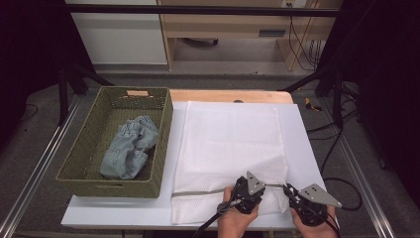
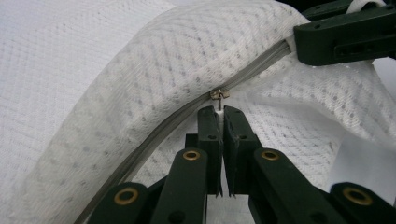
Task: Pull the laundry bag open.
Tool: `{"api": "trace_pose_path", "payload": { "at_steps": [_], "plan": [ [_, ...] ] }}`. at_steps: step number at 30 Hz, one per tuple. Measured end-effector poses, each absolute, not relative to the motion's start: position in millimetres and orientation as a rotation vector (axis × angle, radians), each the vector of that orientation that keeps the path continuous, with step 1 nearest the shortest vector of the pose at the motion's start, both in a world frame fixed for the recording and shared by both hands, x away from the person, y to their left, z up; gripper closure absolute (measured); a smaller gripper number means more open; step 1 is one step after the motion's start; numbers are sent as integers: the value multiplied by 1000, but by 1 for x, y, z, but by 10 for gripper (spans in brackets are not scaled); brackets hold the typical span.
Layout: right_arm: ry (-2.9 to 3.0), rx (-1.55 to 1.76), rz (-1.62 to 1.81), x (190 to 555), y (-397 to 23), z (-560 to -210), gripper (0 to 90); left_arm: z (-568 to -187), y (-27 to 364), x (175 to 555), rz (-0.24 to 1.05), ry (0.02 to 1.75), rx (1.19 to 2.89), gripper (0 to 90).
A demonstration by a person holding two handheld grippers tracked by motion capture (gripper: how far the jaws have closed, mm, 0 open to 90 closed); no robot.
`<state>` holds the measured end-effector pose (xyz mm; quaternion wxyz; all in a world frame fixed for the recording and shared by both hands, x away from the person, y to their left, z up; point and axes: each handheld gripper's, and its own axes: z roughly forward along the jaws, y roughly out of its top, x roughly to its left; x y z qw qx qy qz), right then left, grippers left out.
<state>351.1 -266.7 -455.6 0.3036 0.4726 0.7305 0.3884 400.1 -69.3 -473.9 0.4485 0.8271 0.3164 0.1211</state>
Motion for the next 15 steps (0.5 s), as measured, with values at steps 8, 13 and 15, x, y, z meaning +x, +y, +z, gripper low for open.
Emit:
{"api": "trace_pose_path", "payload": {
  "at_steps": [8,13,15],
  "plan": [
    [1942,1260,1029,351,-268,-456,838,-475,-61,397,305,807,2042,866],
    [1937,1267,1033,348,-269,-456,837,-474,-54,393,323,819,2042,866],
    [1935,1270,1037,346,-270,-456,837,-475,-51,392,322,827,2042,866]
  ]
}}
